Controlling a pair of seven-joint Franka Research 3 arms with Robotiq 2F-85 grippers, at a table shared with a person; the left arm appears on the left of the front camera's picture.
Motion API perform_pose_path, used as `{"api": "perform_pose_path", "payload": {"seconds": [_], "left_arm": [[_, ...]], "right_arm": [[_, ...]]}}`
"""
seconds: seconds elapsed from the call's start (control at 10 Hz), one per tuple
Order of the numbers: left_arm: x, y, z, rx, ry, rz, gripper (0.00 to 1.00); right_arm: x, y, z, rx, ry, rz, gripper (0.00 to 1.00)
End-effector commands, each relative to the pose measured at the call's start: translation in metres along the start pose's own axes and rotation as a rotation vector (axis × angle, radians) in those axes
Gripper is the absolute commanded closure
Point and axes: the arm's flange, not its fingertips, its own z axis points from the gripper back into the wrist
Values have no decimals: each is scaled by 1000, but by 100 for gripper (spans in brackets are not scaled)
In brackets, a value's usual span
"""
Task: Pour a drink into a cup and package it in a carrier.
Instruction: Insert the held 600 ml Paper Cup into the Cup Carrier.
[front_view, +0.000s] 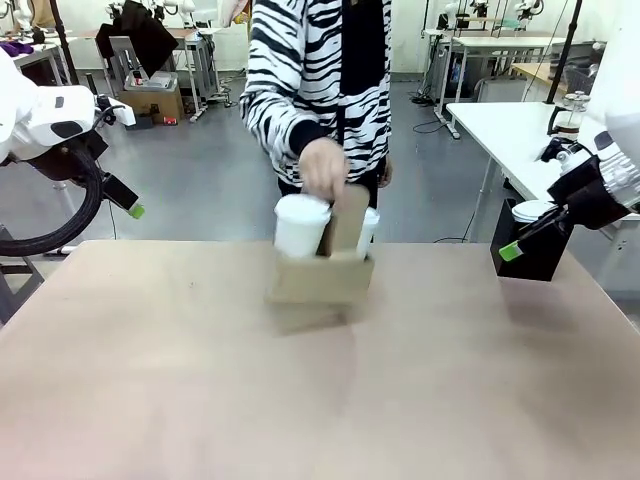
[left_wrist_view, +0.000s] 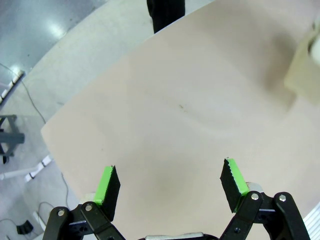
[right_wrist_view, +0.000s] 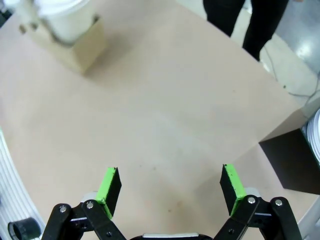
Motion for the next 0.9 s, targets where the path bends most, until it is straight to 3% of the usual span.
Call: {"api": "perform_pose_path", "payload": {"seconds": [0.0, 0.8], "left_arm": [[1, 1, 2, 6, 13, 5, 0], [1, 1, 2, 6, 13, 5, 0]], "right_arm": [[-1, -2, 3, 6, 4, 28, 0], [-1, -2, 3, 6, 4, 28, 0]]}}
